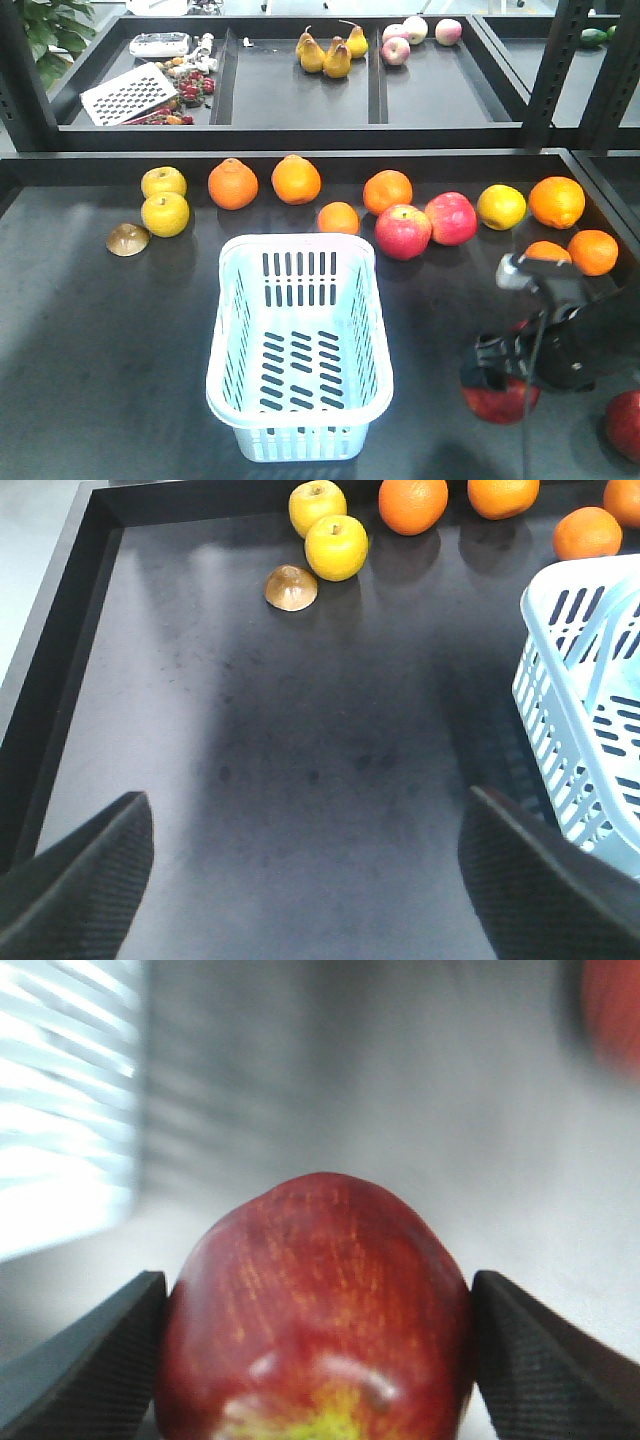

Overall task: Pick three apples into basket with both arms
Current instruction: 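Carry the red apple into the basket and open the right gripper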

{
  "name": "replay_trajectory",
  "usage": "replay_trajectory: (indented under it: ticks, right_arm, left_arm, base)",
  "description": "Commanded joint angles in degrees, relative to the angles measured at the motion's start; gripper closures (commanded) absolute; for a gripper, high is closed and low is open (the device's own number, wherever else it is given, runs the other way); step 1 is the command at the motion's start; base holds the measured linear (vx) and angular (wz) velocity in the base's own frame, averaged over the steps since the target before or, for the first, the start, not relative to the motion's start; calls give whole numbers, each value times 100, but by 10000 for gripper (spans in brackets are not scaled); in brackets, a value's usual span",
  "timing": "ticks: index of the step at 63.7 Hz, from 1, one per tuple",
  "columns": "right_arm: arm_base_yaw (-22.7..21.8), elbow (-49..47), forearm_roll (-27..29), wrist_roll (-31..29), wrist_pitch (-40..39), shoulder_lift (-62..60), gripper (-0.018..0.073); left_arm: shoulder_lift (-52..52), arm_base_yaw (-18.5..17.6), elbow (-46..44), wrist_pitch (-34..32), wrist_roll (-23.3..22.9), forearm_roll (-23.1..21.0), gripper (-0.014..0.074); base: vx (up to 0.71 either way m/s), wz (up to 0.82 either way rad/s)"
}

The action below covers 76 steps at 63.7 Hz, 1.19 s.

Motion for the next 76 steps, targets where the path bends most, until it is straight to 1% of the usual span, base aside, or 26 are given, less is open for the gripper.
replay_trajectory:
  ticks: [1,5,10,15,19,26,31,36,43,46,53,61,68,76]
  right_arm:
    - [18,-103,431,-255,177,-879,355]
    - [139,-103,796,-539,142,-1215,354]
    - [454,-103,1302,-988,44,-1537,354]
    - [952,-103,1871,-1428,-172,-1637,354]
    - [1307,-103,2164,-1684,-478,-1596,354]
    - [1902,-211,2376,-1843,-1172,-1325,348]
    - [2213,-506,2376,-1843,-1285,-996,334]
    - [2492,-867,2353,-1843,-1291,-560,297]
    - [2673,-1274,2348,-1838,-1266,41,227]
    - [2674,-1445,2369,-1832,-1177,264,179]
    - [2665,-1641,2361,-1821,-1039,619,34]
    - [2665,-1651,2361,-1821,-1029,680,-109]
    - [2658,-1651,2361,-1793,-1034,680,-151]
    - [2651,-1651,2347,-1769,-950,648,-145]
  left_arm:
    - [-12,2,-131,-305,-45,97,10]
    - [-12,2,-131,-305,-45,97,10]
    - [-12,2,-131,-305,-45,97,10]
    - [-12,2,-131,-305,-45,97,10]
    - [-12,2,-131,-305,-45,97,10]
    - [-12,2,-131,-305,-45,97,10]
    - [-12,2,-131,-305,-45,97,10]
    - [-12,2,-131,-305,-45,97,10]
    - [-12,2,-131,-305,-45,97,10]
    - [-12,2,-131,-305,-45,97,10]
    - [-12,2,-131,-305,-45,97,10]
    - [-12,2,-131,-305,-45,97,10]
    - [-12,2,-131,-305,-45,97,10]
    - [-12,2,-131,-305,-45,97,10]
  base:
    - [0,0]
    - [0,0]
    - [0,0]
    - [0,0]
    - [0,0]
    - [0,0]
    - [0,0]
    - [0,0]
    - [0,0]
    - [0,0]
    - [0,0]
    - [0,0]
    - [0,0]
    - [0,0]
